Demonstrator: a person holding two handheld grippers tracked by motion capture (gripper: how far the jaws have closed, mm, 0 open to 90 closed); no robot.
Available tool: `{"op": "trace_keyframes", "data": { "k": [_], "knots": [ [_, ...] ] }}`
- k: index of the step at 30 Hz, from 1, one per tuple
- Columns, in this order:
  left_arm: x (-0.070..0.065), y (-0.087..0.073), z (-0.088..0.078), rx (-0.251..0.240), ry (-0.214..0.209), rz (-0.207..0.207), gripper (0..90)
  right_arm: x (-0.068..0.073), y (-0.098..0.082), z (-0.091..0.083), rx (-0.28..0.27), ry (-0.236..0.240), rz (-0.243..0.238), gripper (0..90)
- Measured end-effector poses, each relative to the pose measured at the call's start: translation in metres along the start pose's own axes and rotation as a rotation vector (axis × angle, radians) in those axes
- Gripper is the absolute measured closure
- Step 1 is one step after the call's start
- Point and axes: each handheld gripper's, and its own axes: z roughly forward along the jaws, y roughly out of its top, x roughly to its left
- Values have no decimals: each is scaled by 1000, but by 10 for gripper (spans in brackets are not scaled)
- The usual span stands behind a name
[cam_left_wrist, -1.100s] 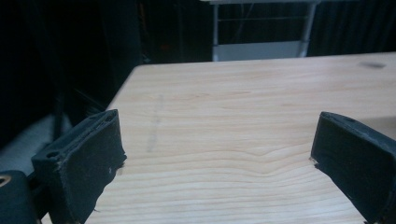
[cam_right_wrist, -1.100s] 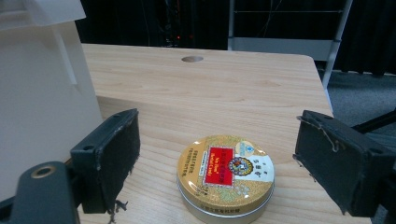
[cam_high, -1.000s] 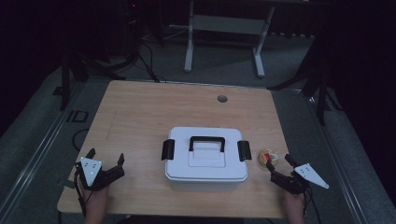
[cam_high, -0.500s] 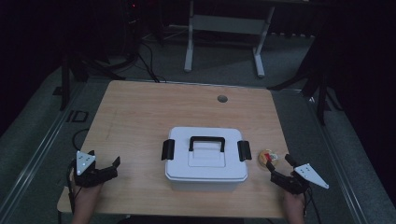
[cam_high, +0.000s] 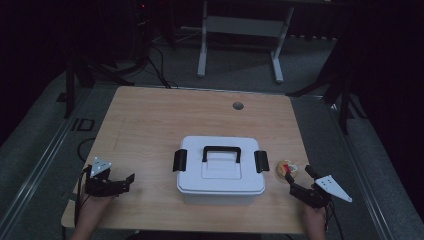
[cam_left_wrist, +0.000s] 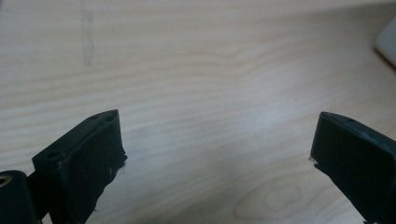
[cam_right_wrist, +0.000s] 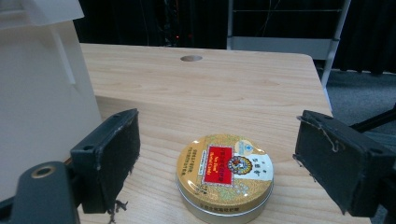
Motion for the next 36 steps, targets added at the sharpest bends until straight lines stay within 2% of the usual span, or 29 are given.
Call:
{"op": "trace_keyframes", "data": {
  "k": [4, 7, 10, 11, 14, 18, 20, 22, 25, 26, 28, 30, 31, 32, 33, 36],
  "knots": [
    [4, 2, 1, 57, -21, -6, 22, 0, 0, 0, 3, -2, -3, 136],
    [5, 2, 1, 81, -21, 4, 22, 0, 0, 1, 5, -4, -4, 136],
    [6, 3, 2, 133, -14, 18, 22, 0, 0, 0, 4, -4, -3, 136],
    [6, 3, 2, 133, -14, 18, 22, 0, 0, 1, 4, -3, -3, 136],
    [7, 5, 1, 210, -17, 38, 22, 0, 0, 1, 5, -2, -3, 136],
    [10, 9, -2, 251, -23, 53, 22, 0, 0, 0, 3, -3, -2, 136],
    [9, 9, -3, 256, -17, 59, 22, 0, 0, 0, 3, -2, -3, 136],
    [9, 12, -5, 279, -21, 77, 22, 0, 0, 1, 5, -3, -2, 136],
    [9, 14, -5, 305, -36, 81, 39, 0, 0, 1, 5, -3, -1, 136],
    [9, 16, -6, 316, -30, 103, 40, 0, 0, 0, 3, -2, 2, 137],
    [11, 18, -7, 330, -51, 105, 40, 0, 0, 0, 3, -2, 2, 136],
    [12, 21, -6, 368, -84, 127, 39, 0, 0, 0, 3, -1, 0, 136],
    [12, 21, -6, 368, -84, 127, 39, 0, 0, 0, 3, -1, 0, 136],
    [13, 22, -5, 413, -116, 166, 39, 0, 0, 1, 4, -1, -1, 136],
    [13, 22, -5, 438, -130, 184, 39, 0, 0, 1, 3, -1, -1, 136],
    [15, 23, -4, 483, -165, 244, 38, 0, 0, 0, 4, -1, -2, 136]
  ]
}}
